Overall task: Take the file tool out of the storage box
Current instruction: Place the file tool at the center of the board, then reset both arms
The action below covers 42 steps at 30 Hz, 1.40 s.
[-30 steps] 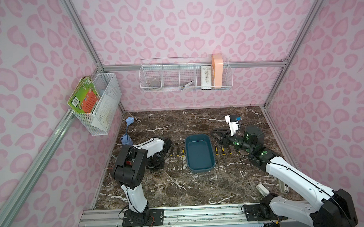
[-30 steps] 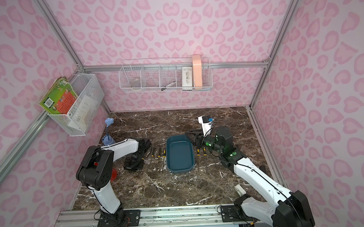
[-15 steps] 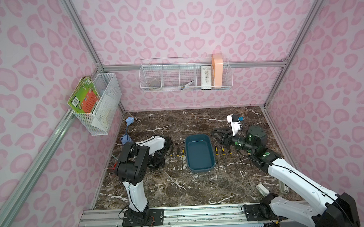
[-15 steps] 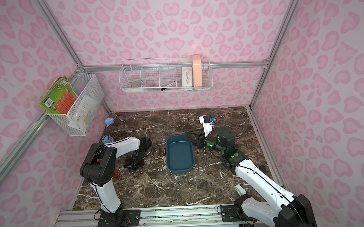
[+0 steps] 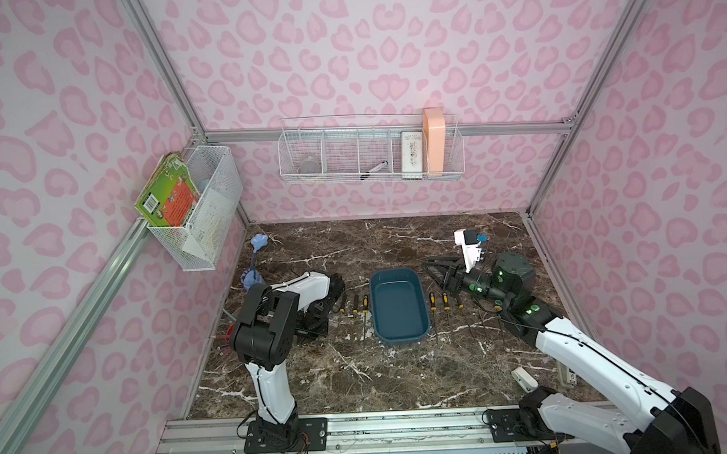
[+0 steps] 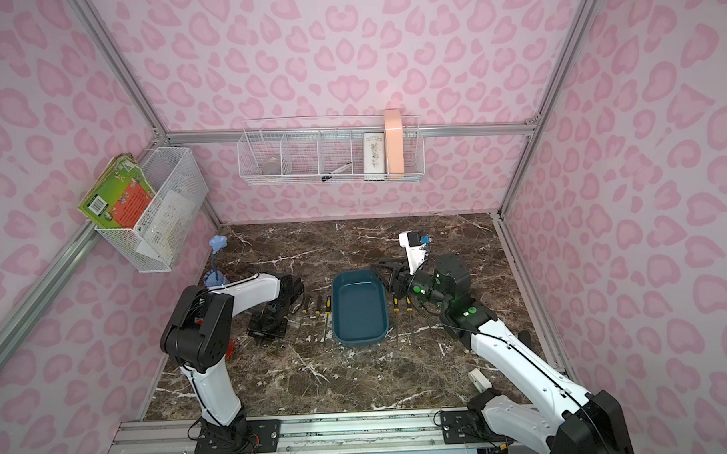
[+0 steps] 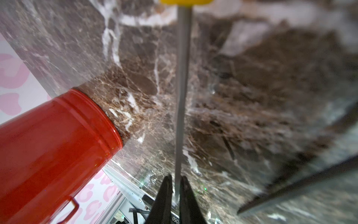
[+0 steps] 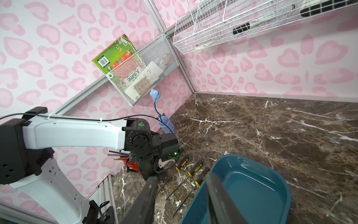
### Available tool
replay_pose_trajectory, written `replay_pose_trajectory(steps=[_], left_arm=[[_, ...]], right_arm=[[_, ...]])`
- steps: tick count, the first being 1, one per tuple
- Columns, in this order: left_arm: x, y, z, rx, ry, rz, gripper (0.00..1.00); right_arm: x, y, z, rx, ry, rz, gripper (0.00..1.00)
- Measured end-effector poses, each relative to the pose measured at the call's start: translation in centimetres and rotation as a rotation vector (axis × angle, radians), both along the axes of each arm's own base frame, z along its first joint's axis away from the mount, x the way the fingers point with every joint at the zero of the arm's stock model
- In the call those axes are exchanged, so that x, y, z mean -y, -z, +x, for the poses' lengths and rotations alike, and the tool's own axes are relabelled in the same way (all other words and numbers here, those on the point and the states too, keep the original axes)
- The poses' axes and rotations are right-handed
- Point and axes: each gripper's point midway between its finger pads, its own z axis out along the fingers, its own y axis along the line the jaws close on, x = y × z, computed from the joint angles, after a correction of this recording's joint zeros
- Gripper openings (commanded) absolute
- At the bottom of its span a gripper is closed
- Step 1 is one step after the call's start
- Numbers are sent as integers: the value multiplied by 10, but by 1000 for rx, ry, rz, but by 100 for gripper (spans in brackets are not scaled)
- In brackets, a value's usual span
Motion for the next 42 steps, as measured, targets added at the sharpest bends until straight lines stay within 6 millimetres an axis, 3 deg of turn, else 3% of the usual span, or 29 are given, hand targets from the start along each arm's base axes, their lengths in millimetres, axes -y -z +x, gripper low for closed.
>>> replay_pose_trajectory(steps=[11,13,14,15,16,18,19,20,21,22,24,27,31,34,37,40,42], left_arm=[[2,-5,3,16,11,-9,16],[2,-14,6,56,9,-13,19],[2,-19,8,76,10,-15,22],[2,-28,12,113,12,-19,28],[2,-38,16,162,14,-26,34],[3,-63,28,296,26,-56,68],[5,-79,37,409,51,-91,87],[7,-92,43,502,66,-120,98],[9,-104,54,654,98,-165,99],[11,-110,58,767,136,-209,99],[10,-111,60,910,202,-242,98],[9,-116,74,1075,282,-235,98],[6,-128,103,1193,335,-210,98],[3,-94,118,1176,352,-215,98],[-8,-54,116,1162,339,-216,98],[-21,-47,125,1208,309,-249,98],[-34,-48,138,1263,261,-273,98]], right_arm=[[1,0,-1,2,1,1,42],[1,1,-1,1,1,0,46],[2,2,-1,1,5,-1,53],[3,2,-1,4,12,-3,99],[4,0,0,11,21,-4,100],[10,-2,4,29,66,-28,100],[15,-2,12,31,118,-57,77],[20,-3,22,41,175,-89,52],[30,0,36,24,248,-127,46],[42,4,51,17,329,-169,56],[71,26,69,-22,463,-251,99],[116,73,73,-7,595,-395,100],[160,134,73,49,701,-617,99],[226,171,78,14,877,-676,100],[275,196,70,-22,992,-646,100],[290,214,63,1,1019,-598,100],[287,224,60,25,1001,-571,100]])
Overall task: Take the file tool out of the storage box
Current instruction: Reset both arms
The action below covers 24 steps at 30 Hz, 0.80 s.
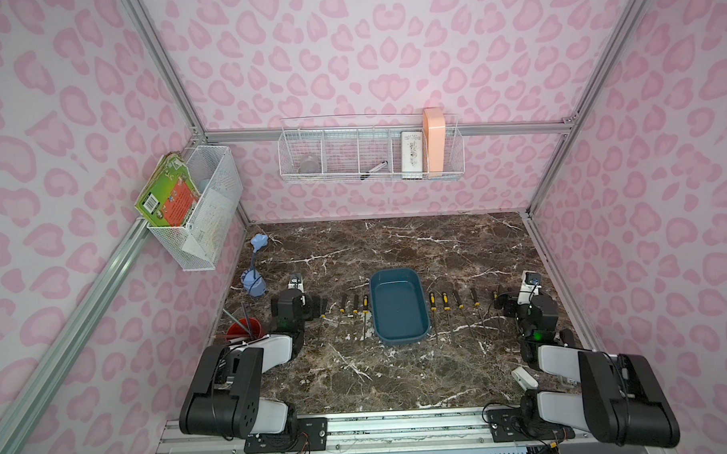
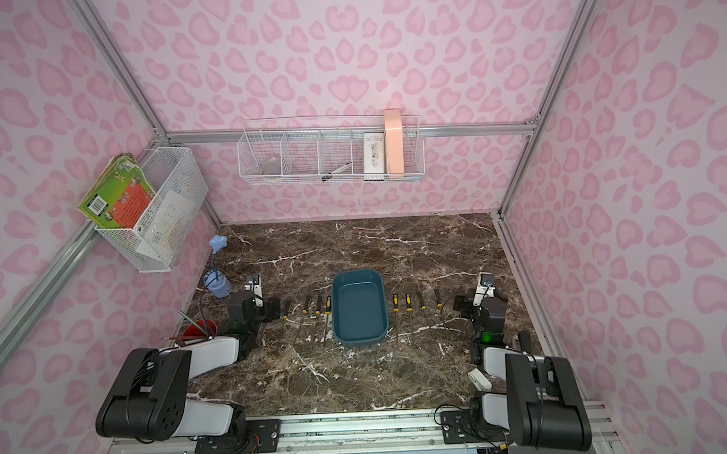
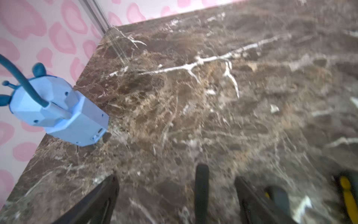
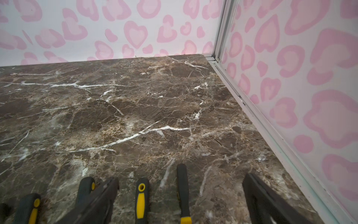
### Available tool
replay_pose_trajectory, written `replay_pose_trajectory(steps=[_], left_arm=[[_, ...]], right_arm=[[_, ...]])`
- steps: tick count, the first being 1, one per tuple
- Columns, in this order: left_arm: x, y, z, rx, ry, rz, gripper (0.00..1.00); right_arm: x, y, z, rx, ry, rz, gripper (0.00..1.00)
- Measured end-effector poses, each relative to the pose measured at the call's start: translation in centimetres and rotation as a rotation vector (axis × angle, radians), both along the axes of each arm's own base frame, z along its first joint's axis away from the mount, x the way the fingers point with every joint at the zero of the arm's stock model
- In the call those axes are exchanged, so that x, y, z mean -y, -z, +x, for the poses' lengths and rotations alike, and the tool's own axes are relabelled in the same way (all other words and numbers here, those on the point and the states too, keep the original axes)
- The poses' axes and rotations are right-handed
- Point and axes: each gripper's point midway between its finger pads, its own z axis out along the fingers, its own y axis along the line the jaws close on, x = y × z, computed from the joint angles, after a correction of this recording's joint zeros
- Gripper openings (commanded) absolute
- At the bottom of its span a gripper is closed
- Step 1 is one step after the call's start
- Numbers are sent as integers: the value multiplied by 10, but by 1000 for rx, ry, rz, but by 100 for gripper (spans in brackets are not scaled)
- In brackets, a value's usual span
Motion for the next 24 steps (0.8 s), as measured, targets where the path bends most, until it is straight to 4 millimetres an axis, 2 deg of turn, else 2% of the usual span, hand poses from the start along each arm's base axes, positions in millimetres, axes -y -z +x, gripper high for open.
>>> replay_pose_trajectory(steps=[2,4,7,10,24], left_arm=[[-6,8,5,20,15,-47,98],[3,14,6,25,73,-86,99],[12,1,14,77,128,-112,99],[16,-9,18,111,150,-120,99],[23,-9,18,113,180,-133,99]], right_arm=[[-7,6,6,13,-42,11,100],[-13,-2,19,61,-83,13,100],[-22,-28,33,150,-125,-15,100],[-30,-29,34,154,-158,-21,100],[-30,-33,34,179,-157,-42,100]])
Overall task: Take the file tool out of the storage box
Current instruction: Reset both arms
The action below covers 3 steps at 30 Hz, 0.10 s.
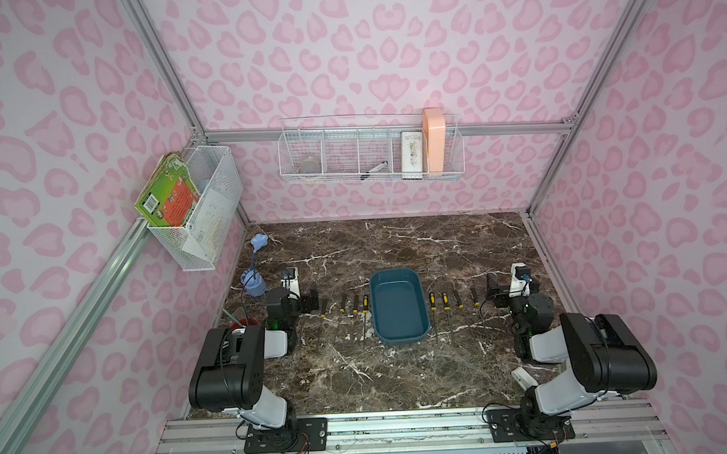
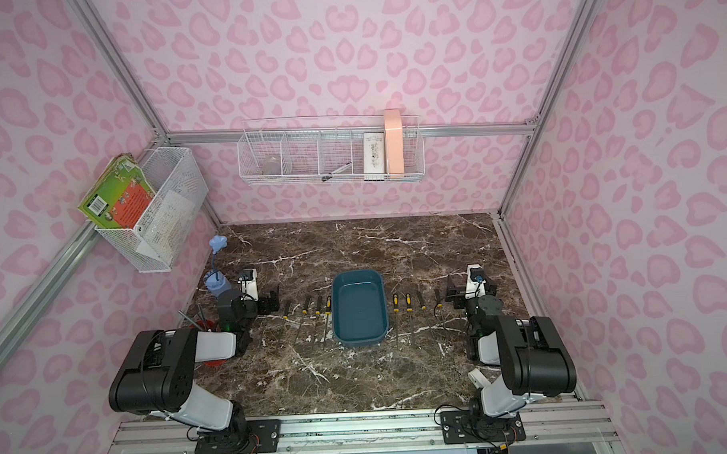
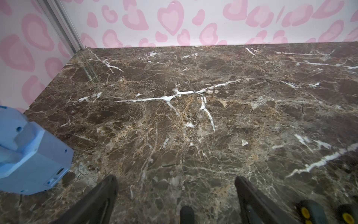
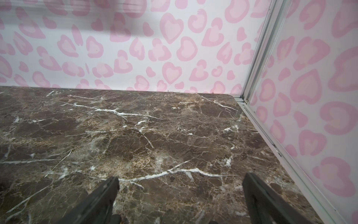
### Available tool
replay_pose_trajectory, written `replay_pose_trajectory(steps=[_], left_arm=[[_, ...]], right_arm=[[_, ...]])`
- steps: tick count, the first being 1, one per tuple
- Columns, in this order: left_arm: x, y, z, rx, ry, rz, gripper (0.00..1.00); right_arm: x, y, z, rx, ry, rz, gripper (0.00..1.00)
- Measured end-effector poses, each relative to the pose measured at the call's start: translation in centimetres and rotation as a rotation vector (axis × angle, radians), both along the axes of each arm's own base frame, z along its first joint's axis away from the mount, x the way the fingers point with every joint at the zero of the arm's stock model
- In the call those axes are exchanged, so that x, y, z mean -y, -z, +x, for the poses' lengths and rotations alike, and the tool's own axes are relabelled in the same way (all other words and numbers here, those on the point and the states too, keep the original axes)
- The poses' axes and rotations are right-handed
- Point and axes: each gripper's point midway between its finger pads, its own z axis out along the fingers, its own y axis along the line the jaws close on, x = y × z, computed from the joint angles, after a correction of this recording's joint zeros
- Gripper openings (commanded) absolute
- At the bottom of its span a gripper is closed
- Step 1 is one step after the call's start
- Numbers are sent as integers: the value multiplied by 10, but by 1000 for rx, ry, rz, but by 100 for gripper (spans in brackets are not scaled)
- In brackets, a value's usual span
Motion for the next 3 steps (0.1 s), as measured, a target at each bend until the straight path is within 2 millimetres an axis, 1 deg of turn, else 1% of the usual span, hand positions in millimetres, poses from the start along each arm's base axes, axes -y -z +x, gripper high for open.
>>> replay_pose_trajectory(steps=[3], left_arm=[[0,0,0,0,0,0,98]], right_arm=[[0,0,1,0,0,0,100]])
